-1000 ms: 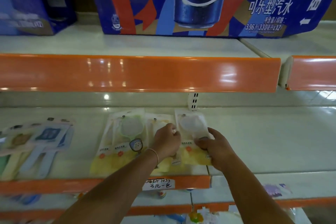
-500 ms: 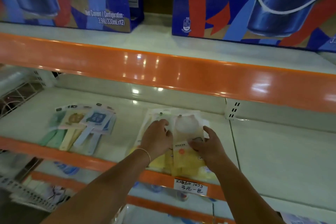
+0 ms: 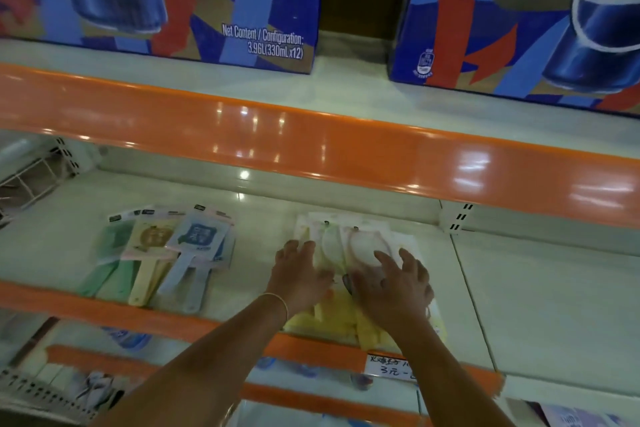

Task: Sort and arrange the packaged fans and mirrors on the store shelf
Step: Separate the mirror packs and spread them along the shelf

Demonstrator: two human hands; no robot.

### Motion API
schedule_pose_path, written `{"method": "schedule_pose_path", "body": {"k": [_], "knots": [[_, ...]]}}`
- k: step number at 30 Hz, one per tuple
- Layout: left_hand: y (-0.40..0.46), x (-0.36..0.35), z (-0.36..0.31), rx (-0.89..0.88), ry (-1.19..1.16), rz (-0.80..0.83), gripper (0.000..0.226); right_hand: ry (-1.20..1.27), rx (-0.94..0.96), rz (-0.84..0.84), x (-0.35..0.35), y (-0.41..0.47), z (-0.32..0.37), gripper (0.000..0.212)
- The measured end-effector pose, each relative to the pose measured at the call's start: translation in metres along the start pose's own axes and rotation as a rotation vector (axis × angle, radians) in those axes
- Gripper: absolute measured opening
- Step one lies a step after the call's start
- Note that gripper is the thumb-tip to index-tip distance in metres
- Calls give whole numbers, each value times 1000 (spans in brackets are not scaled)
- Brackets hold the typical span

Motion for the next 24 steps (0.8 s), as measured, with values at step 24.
{"method": "schedule_pose_path", "body": {"k": [24], "knots": [[1, 15, 23, -379, 52, 31, 46, 8, 56, -169, -35, -40, 74, 57]]}}
Point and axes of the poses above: each hand's wrist, its own y-axis towards the middle knuckle, its own x-axis out of the back of the hand, z = x × y, the point moved 7 cm from there along y, towards the middle knuckle, and after that the axes turned 12 degrees about -x, right-handed, at the moved point
